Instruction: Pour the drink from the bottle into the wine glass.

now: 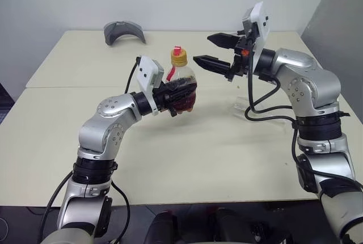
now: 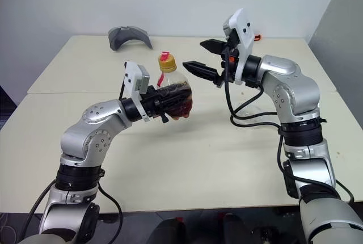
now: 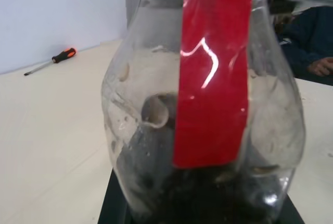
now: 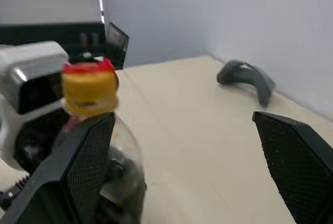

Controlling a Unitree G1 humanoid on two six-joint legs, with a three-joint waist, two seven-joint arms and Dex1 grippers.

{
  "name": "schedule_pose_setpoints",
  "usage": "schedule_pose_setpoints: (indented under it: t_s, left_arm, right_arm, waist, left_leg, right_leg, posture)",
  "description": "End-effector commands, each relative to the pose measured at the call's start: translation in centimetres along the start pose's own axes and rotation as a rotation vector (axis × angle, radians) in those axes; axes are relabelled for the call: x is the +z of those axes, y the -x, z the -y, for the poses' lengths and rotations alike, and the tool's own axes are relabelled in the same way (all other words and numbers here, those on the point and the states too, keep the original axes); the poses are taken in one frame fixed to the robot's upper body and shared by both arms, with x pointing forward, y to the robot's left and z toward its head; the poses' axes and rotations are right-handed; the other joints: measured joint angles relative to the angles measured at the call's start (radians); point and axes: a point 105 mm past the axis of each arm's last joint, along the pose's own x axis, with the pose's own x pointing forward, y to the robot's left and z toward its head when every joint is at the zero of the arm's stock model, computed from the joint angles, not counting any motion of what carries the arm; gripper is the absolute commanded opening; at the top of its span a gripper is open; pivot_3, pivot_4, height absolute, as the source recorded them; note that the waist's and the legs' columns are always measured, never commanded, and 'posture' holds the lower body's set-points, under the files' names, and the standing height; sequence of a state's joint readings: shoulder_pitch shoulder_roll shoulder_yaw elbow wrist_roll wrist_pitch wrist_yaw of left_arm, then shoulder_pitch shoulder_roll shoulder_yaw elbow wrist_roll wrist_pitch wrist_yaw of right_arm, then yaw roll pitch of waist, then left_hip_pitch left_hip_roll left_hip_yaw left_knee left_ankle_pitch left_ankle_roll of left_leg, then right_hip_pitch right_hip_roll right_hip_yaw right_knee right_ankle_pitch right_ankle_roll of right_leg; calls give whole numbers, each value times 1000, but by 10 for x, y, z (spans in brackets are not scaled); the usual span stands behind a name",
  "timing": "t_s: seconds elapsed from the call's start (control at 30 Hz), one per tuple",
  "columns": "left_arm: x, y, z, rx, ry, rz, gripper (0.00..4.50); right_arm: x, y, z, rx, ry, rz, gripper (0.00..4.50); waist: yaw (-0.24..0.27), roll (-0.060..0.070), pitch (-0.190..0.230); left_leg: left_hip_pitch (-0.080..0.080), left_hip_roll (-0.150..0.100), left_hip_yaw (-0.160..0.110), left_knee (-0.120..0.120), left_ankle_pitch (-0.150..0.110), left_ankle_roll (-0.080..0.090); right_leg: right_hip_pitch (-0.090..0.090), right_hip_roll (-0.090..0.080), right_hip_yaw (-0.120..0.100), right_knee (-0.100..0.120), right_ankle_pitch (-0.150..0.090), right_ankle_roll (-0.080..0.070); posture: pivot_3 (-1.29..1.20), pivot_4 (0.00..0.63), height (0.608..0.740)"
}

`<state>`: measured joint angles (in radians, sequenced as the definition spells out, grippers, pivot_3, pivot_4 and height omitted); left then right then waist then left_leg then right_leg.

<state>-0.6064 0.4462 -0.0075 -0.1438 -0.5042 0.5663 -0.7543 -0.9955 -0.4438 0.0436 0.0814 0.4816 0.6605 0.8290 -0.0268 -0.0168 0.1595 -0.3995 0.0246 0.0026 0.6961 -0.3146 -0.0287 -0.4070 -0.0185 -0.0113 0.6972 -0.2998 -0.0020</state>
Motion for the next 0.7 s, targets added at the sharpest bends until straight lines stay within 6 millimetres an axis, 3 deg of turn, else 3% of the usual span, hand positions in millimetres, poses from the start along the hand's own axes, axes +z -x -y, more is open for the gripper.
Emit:
schedule_pose_setpoints:
  t_s: [0.03, 0.33, 0.7]
  left_arm:
    - [20, 0, 1, -12, -63, 63, 899]
    - [20, 1, -1, -5, -66, 65, 899]
    - [21, -1, 1, -11, -61, 70, 899]
  right_arm:
    - [10, 7, 1, 2, 41, 19, 4500]
    - [18, -8, -42, 190, -13, 78, 4500]
    - [30, -32, -52, 194, -8, 137, 4500]
  waist:
    - [-1, 0, 0]
    - [-1, 0, 0]
    - [-1, 0, 0]
  left_leg:
    - [0, 0, 0, 0, 0, 0]
    - [0, 0, 0, 0, 0, 0]
    - [0, 0, 0, 0, 0, -1]
  right_leg:
    - [0, 0, 0, 0, 0, 0]
    - [0, 0, 0, 0, 0, 0]
    - [0, 0, 0, 0, 0, 0]
  posture:
    - [0, 150, 740]
    - [0, 150, 740]
    - [0, 150, 740]
